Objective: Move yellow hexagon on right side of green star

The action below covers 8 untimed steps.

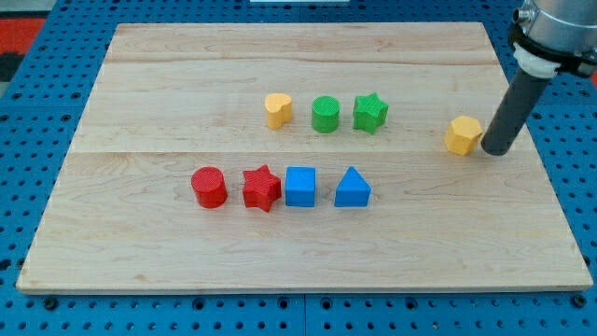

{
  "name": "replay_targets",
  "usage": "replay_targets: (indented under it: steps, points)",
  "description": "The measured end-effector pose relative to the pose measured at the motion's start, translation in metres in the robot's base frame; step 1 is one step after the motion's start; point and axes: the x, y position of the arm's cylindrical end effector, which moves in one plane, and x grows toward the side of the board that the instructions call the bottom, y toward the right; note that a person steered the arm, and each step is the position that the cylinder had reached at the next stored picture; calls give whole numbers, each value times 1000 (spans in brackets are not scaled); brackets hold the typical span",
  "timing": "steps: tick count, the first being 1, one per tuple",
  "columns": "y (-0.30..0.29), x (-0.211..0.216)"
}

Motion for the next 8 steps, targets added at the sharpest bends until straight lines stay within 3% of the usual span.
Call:
replay_targets:
  steps: [1, 3, 8]
  points:
    - [-29, -10]
    - [-35, 13]
    - [-35, -85]
